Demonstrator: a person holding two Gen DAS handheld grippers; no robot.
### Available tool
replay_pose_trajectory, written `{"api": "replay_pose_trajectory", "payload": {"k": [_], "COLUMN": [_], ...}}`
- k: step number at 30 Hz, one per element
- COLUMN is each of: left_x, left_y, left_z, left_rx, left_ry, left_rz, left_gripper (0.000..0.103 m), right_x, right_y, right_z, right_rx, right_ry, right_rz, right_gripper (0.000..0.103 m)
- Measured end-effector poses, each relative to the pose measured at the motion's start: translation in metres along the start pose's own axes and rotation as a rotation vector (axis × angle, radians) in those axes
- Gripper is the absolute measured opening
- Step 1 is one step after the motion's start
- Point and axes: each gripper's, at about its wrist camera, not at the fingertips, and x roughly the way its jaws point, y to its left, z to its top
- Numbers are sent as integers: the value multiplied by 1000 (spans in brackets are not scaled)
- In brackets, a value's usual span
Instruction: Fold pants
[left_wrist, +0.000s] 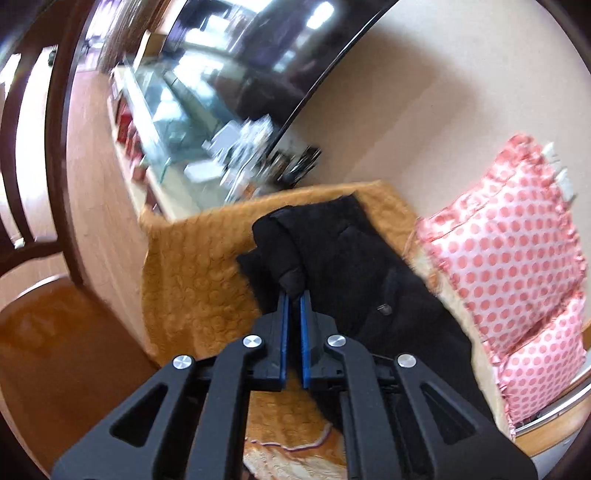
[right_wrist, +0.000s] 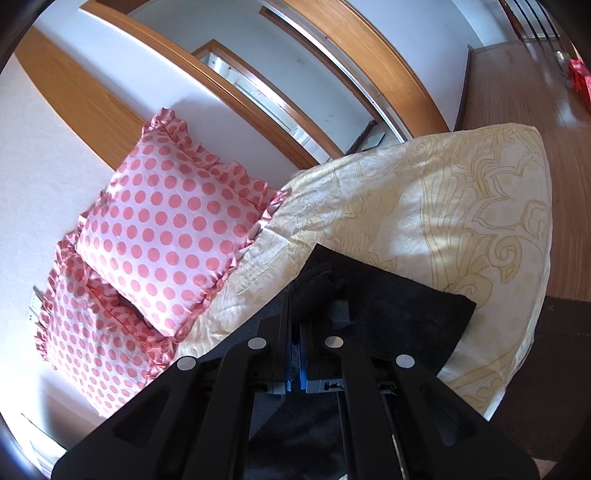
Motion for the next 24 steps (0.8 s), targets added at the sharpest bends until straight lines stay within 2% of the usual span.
{"api": "replay_pose_trajectory", "payload": {"k": [2, 6, 8, 10, 12, 13, 17, 20, 24], "left_x": [4, -12, -29, -47, -56, -56, -31, -7, 13], "left_y": [3, 2, -6, -22, -42, -56, -97, -110, -112], "left_z": [-2, -5, -7, -14, -22, -29, -56, -73, -83], "left_rx": [-5, -2, 31, 87, 151, 203, 347, 403, 405], "left_ry": [8, -32, -88, -150, -159, -131, 34, 119, 192], "left_rz": [2, -25, -25, -33, -87, -134, -216, -214, -215], "left_gripper": [6, 9, 19, 34, 44, 50, 51, 51, 51], "right_x": [2, -3, -3, -3, -1, -3, -19, -14, -4], "right_y": [-2, -9, -12, -13, -9, -5, 3, -5, -38], "right_z": [0, -3, -2, 0, 8, 14, 35, 31, 13], "right_rx": [8, 17, 25, 36, 41, 34, 48, 32, 99], "right_ry": [9, 12, 19, 26, 27, 18, -37, -7, 58], "right_rz": [-3, -9, -8, 0, 25, 43, 121, 52, -8], "right_gripper": [3, 3, 3, 3, 3, 3, 2, 2, 3]}}
